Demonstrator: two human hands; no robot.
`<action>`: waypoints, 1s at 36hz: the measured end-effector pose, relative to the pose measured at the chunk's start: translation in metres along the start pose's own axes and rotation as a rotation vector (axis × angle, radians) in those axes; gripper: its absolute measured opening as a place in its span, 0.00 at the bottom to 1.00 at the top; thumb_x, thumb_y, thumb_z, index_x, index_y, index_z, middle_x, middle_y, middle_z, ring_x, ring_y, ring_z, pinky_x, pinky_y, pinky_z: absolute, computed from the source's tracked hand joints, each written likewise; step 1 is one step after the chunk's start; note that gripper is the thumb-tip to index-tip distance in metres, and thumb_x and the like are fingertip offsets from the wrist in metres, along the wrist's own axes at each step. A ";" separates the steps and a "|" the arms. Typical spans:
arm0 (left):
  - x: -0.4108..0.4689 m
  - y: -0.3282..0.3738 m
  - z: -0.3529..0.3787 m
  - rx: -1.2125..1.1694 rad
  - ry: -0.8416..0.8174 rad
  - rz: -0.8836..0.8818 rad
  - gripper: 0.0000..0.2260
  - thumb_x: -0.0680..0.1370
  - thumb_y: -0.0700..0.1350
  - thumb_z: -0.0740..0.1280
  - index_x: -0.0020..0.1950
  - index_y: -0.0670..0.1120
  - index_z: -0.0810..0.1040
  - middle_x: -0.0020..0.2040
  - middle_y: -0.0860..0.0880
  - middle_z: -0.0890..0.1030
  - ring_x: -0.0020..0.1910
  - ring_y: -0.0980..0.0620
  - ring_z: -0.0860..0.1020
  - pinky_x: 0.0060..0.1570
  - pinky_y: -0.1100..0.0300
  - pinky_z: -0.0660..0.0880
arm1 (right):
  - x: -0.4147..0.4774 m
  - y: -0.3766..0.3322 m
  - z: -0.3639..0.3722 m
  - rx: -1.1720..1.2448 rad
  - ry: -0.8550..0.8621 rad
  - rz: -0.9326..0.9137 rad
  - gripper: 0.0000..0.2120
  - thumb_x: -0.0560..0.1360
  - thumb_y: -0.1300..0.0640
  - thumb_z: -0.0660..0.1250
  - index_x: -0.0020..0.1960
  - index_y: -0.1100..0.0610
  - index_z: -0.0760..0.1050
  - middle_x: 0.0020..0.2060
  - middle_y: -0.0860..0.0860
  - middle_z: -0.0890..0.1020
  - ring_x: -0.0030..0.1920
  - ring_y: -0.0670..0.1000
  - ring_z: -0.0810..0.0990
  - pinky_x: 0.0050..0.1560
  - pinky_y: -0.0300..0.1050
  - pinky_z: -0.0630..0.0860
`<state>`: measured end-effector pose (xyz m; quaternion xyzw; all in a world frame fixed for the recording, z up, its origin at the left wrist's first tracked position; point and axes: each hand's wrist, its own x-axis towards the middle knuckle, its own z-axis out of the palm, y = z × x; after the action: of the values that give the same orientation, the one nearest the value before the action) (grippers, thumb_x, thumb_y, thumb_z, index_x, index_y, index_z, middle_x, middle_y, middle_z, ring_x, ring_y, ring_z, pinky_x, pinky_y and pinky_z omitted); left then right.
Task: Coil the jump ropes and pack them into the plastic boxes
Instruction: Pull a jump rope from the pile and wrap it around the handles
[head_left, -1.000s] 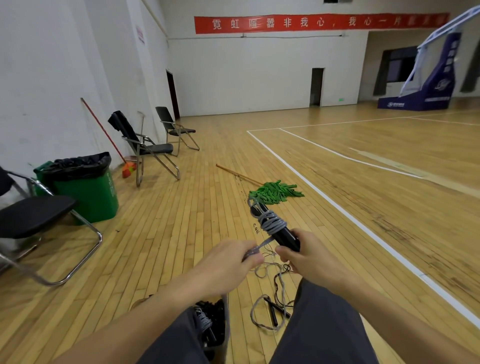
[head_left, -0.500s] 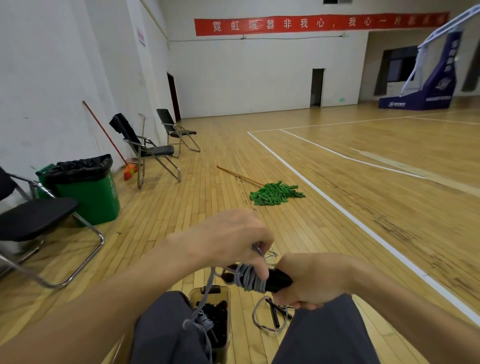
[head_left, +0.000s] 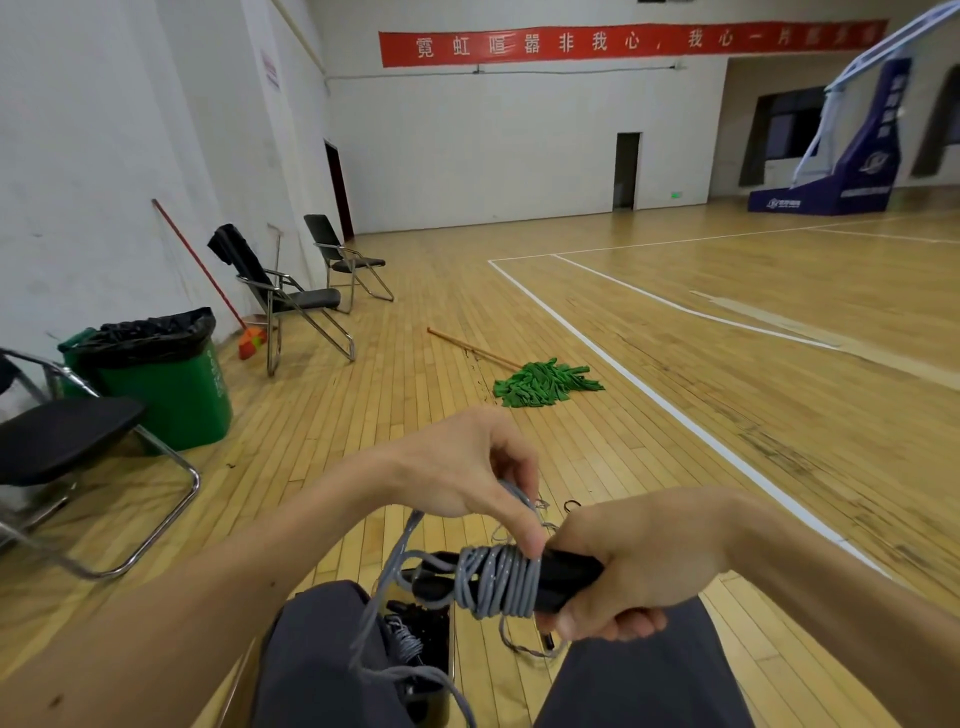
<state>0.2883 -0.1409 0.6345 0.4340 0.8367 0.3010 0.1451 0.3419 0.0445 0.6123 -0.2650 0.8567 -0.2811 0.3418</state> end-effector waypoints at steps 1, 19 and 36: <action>0.000 0.000 0.000 -0.029 -0.008 -0.001 0.10 0.66 0.41 0.82 0.35 0.43 0.81 0.30 0.45 0.76 0.31 0.53 0.71 0.31 0.59 0.66 | 0.000 -0.001 0.000 0.002 -0.011 -0.013 0.15 0.83 0.58 0.65 0.50 0.72 0.73 0.36 0.58 0.74 0.32 0.48 0.72 0.33 0.36 0.73; 0.002 -0.018 0.002 -0.492 -0.139 0.085 0.16 0.71 0.61 0.73 0.39 0.48 0.80 0.32 0.55 0.79 0.29 0.58 0.76 0.30 0.67 0.72 | -0.018 -0.015 -0.006 0.125 0.035 -0.255 0.11 0.83 0.61 0.64 0.53 0.71 0.72 0.34 0.60 0.73 0.31 0.54 0.71 0.35 0.41 0.71; -0.006 -0.033 0.022 -0.708 0.217 -0.256 0.14 0.86 0.42 0.54 0.63 0.36 0.74 0.29 0.52 0.65 0.27 0.56 0.59 0.28 0.61 0.53 | 0.005 0.001 -0.005 0.463 0.443 -0.249 0.07 0.81 0.59 0.67 0.50 0.64 0.74 0.36 0.52 0.78 0.33 0.48 0.74 0.35 0.42 0.74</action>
<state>0.2816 -0.1524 0.5965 0.2149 0.7389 0.5947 0.2329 0.3349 0.0438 0.6122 -0.2154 0.7848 -0.5582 0.1617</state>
